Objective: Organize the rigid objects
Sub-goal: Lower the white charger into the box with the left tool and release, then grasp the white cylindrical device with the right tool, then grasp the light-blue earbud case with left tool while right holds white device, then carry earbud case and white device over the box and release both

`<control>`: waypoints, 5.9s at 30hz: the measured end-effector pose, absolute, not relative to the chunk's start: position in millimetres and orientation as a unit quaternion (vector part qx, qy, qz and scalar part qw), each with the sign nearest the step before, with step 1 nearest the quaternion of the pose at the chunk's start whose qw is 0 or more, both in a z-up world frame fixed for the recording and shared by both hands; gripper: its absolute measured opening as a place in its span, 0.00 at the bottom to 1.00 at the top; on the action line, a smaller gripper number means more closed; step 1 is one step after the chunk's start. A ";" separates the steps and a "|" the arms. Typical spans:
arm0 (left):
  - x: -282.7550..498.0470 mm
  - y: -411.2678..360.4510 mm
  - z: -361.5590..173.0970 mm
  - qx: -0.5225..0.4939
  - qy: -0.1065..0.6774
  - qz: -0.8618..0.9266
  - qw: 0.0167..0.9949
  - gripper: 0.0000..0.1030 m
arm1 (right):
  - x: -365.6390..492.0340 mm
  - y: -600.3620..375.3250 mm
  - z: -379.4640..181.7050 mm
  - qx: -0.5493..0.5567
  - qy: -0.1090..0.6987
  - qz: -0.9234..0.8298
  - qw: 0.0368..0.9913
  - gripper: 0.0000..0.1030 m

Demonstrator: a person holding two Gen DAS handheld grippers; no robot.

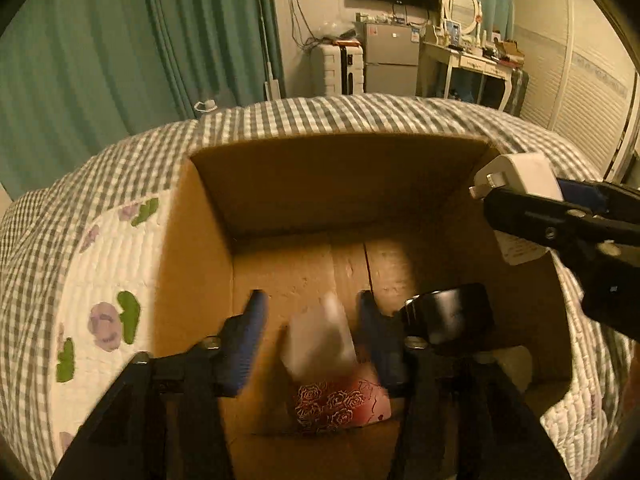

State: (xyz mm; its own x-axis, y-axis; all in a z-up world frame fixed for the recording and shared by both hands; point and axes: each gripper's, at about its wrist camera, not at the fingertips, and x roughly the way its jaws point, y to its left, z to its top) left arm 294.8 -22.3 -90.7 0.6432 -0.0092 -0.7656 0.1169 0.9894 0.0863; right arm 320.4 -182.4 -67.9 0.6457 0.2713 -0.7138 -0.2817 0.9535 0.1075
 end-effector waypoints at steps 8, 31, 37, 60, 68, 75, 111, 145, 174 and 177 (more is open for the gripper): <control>273.4 -3.5 -58.3 0.065 0.402 -0.006 0.913 0.71 | 331.2 -166.9 -62.1 -0.009 0.393 0.131 0.910 0.51; 132.3 30.3 10.3 0.029 0.392 0.026 0.919 0.82 | 197.3 -172.1 12.2 -0.078 0.388 0.152 0.906 0.76; 83.7 24.1 5.9 0.031 0.402 0.015 0.915 0.82 | 137.2 -171.6 -28.6 -0.113 0.440 0.158 0.877 0.77; 70.3 32.9 -119.0 0.020 0.473 0.043 0.880 0.82 | 122.5 -128.0 -173.1 -0.267 0.492 0.266 0.785 0.67; 72.2 26.1 -121.3 0.036 0.481 0.055 0.874 0.82 | 129.1 -125.0 -172.0 -0.253 0.473 0.271 0.800 0.51; 80.4 3.5 -108.0 0.046 0.479 0.051 0.875 0.82 | 143.6 -140.3 -137.0 -0.201 0.466 0.265 0.820 0.51; 178.9 -126.0 -192.2 0.004 0.556 -0.030 0.830 0.49 | 194.0 -284.6 -140.4 -0.134 0.470 0.176 0.854 0.51; 209.1 -24.0 21.5 0.057 0.356 -0.023 0.933 0.49 | 225.3 -167.7 54.5 -0.113 0.313 0.182 0.925 0.51; 281.2 -22.6 -81.9 0.100 0.415 -0.012 0.904 0.66 | 322.6 -170.1 -79.5 -0.057 0.382 0.172 0.906 0.58; 268.3 -16.6 -64.5 0.078 0.405 -0.007 0.911 0.74 | 310.2 -178.3 -58.7 -0.034 0.373 0.178 0.910 0.59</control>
